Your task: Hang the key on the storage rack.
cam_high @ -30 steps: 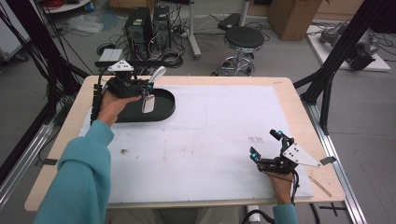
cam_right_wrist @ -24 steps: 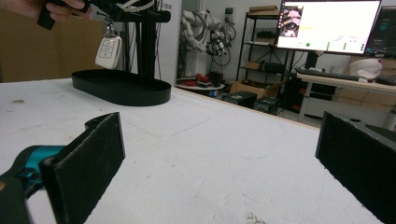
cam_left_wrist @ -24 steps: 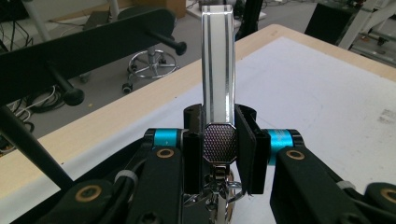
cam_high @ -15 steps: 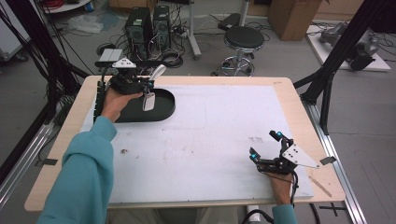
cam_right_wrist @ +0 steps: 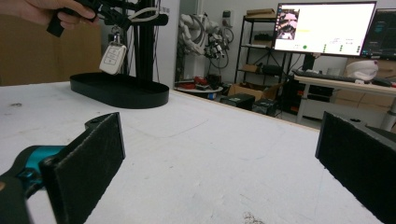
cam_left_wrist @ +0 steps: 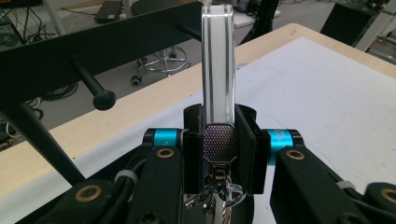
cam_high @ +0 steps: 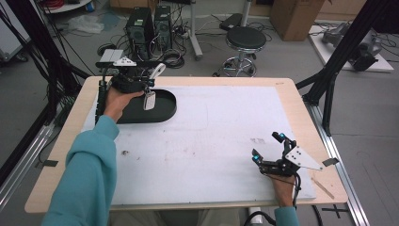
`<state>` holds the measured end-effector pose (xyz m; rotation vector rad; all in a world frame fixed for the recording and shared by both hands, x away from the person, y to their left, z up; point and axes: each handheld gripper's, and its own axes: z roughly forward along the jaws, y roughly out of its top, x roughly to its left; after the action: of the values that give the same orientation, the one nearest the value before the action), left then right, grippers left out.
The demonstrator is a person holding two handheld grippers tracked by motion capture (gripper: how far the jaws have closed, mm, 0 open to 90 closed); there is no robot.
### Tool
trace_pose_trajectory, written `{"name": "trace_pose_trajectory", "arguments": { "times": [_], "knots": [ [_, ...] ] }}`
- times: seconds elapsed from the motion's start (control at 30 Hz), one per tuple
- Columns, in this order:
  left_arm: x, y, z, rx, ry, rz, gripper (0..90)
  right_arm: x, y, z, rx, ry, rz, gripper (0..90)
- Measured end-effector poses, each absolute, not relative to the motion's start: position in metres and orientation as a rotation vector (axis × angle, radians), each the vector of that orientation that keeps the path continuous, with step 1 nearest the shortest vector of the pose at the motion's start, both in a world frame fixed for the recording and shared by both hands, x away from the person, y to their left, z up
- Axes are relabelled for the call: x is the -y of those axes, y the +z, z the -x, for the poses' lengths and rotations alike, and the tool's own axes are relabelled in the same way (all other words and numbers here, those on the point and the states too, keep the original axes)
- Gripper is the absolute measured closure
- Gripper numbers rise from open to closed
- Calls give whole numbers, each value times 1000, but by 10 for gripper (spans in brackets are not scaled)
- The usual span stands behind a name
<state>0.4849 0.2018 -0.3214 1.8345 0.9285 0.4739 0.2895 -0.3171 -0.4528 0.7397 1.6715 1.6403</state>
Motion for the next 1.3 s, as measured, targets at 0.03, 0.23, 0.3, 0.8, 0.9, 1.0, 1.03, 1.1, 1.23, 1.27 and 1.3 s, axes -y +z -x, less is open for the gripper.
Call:
{"name": "trace_pose_trajectory", "arguments": {
  "times": [0.03,0.23,0.3,0.8,0.9,1.0,1.03,1.1,1.23,1.27,1.3],
  "knots": [
    [-202,-322,-485,-935,476,-1828,742,317,-453,-289,-1672,1643,-744,6],
    [-203,-324,-488,-961,478,-1806,742,317,-453,-289,-1675,1644,-742,6],
    [-203,-324,-489,-967,471,-1791,742,317,-453,-289,-1678,1642,-743,6],
    [-201,-332,-493,-999,467,-1792,741,318,-453,-289,-1670,1645,-742,6],
    [-199,-333,-494,-1005,473,-1802,740,318,-453,-289,-1670,1643,-740,6],
    [-198,-335,-494,-1009,486,-1814,740,318,-453,-289,-1669,1643,-740,6],
    [-197,-336,-494,-1010,487,-1813,740,318,-453,-289,-1670,1642,-742,6],
    [-195,-338,-493,-1015,500,-1811,740,318,-453,-289,-1670,1642,-741,6],
    [-193,-341,-493,-1019,517,-1814,740,318,-454,-289,-1670,1641,-742,6],
    [-193,-341,-493,-1018,519,-1815,740,318,-454,-289,-1672,1641,-745,6],
    [-191,-342,-493,-1021,528,-1807,740,318,-454,-289,-1669,1640,-742,6]
  ]
}}
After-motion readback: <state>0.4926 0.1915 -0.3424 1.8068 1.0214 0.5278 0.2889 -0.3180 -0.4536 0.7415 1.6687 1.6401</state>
